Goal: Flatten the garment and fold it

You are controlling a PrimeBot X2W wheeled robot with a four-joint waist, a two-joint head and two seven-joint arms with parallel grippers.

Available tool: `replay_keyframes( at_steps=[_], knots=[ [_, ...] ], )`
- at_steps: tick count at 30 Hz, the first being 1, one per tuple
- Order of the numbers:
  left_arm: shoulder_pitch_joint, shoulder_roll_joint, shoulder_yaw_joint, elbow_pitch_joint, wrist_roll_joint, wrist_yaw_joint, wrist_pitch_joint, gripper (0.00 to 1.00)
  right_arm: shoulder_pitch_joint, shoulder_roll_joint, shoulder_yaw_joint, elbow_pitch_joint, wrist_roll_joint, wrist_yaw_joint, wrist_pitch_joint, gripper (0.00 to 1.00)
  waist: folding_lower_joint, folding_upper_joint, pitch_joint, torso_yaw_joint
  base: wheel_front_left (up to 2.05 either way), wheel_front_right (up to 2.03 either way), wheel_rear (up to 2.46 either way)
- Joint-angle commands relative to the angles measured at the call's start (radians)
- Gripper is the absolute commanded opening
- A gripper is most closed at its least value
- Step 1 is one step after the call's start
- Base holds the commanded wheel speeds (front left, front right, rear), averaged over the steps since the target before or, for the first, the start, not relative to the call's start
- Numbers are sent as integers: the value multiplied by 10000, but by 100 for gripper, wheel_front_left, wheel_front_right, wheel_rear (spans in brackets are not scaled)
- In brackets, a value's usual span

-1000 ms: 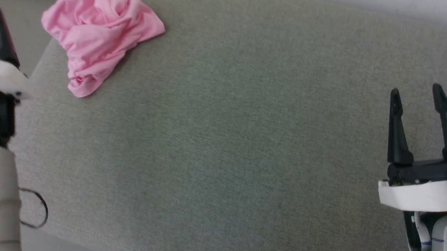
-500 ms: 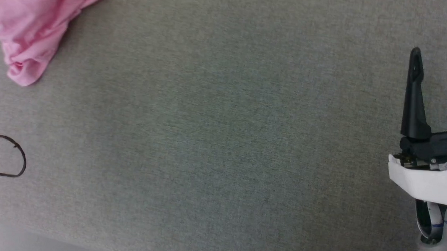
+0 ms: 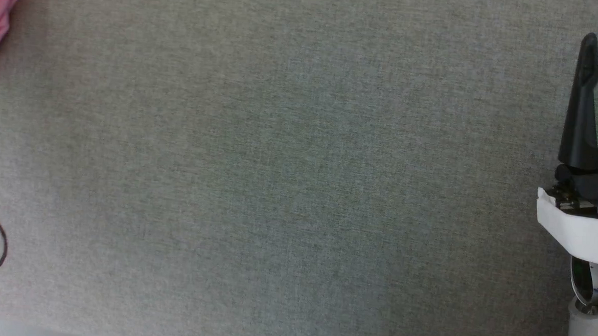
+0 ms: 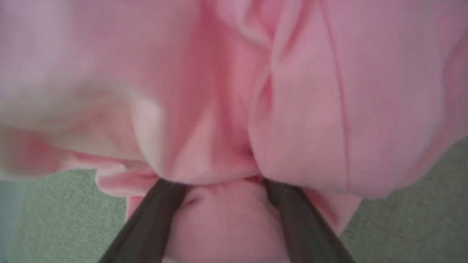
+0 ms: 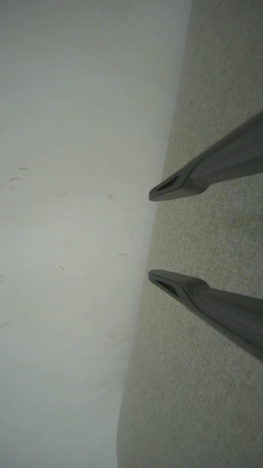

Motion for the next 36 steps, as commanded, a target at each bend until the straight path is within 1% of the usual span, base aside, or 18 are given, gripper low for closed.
replay_keyframes(
  at_steps=[1,3,4,5,9,14,21,23,25,27,32,34,35,36],
  knots=[
    [437,-186,-297,229,-78,-64,136,100,-139,13,-3,-44,-75,-21,-57,100,1,0,117,-103,0,0,0],
    [526,-209,-546,233,-170,-64,77,100,-156,13,-6,-5,-82,-21,-57,100,1,0,68,-86,0,0,0],
    [544,-186,-672,218,-203,-64,30,24,-160,13,-8,24,-82,-21,-57,100,1,0,18,-74,0,0,0],
    [538,-111,-772,205,-214,-64,-95,0,-164,13,-8,57,-76,-21,-57,100,1,0,-47,-63,0,0,0],
    [276,242,-1020,253,-72,-64,-1027,0,-84,13,-26,222,48,-21,-57,100,1,0,-510,-20,0,0,0],
    [-285,500,-1547,209,245,-65,-2166,0,186,14,-129,547,367,-21,-57,100,1,0,-1489,75,0,0,0],
    [-978,836,-2698,-460,279,-65,-2800,0,746,14,-370,907,925,-21,-57,100,1,0,-2950,70,0,0,0],
    [-1085,859,-2831,-586,220,-65,-2866,0,838,14,-405,956,1000,-21,-57,100,1,0,-3129,51,0,0,0],
    [-1288,938,-3223,-886,280,-65,-2943,0,1012,14,-482,1045,1143,-21,-57,100,1,0,-3484,-8,0,0,0],
    [-1487,904,-3633,-1193,348,-65,-3010,0,1192,14,-586,1115,1272,-21,-57,100,1,0,-3809,-74,0,0,0],
    [-1907,575,-4656,-2081,312,-65,-3065,0,1640,14,-751,1297,1520,-21,-57,100,1,0,-4524,-352,0,0,0],
    [-2017,437,-5112,-2529,366,-65,-3036,0,1762,14,-784,1328,1588,-21,-57,100,1,0,-4737,-540,0,0,0],
    [-2121,283,-5548,-2935,531,-65,-3024,0,1863,14,-820,1349,1658,-21,-57,100,1,0,-4933,-765,0,0,0],
    [-2121,283,-5548,-2935,531,-65,-3024,0,1863,14,-820,1349,1658,-21,-57,100,1,0,-4933,-765,0,0,0]
  ],
)
